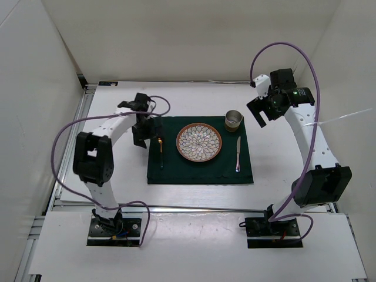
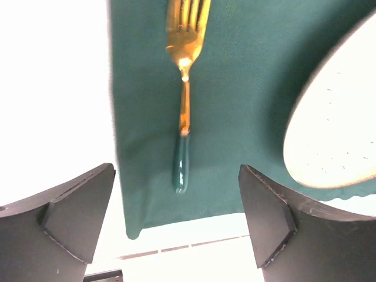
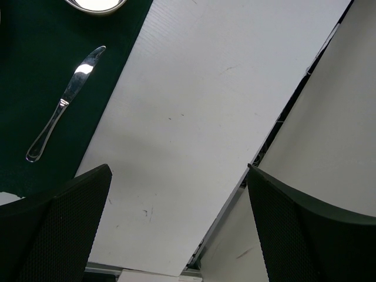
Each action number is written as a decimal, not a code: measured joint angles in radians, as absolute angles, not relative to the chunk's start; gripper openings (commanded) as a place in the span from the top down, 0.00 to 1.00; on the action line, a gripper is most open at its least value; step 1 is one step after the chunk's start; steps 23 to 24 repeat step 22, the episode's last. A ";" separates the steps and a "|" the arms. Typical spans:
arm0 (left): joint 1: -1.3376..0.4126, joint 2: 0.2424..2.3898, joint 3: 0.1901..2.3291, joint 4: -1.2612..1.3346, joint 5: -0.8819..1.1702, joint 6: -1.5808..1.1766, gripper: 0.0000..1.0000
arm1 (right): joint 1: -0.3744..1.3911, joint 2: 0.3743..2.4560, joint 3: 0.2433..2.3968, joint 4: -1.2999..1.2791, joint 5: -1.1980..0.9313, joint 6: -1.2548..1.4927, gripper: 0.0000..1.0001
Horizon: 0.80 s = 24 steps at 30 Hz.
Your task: Set the dinner table for one person
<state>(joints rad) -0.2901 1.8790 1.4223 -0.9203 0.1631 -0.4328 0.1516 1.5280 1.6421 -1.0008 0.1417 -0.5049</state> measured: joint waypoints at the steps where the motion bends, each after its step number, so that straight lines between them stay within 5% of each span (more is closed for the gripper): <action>1: -0.276 1.845 1.423 -0.926 0.159 -0.425 0.01 | 0.151 1.528 1.642 -1.001 0.140 -0.505 0.00; 12: 0.064 1.485 1.454 -0.915 0.064 -0.271 0.01 | 0.056 1.518 1.647 -1.006 0.091 -0.532 0.00; 24: 0.149 1.481 1.301 -0.867 0.037 -0.168 0.01 | -0.078 1.493 1.488 -0.986 0.040 -0.548 0.00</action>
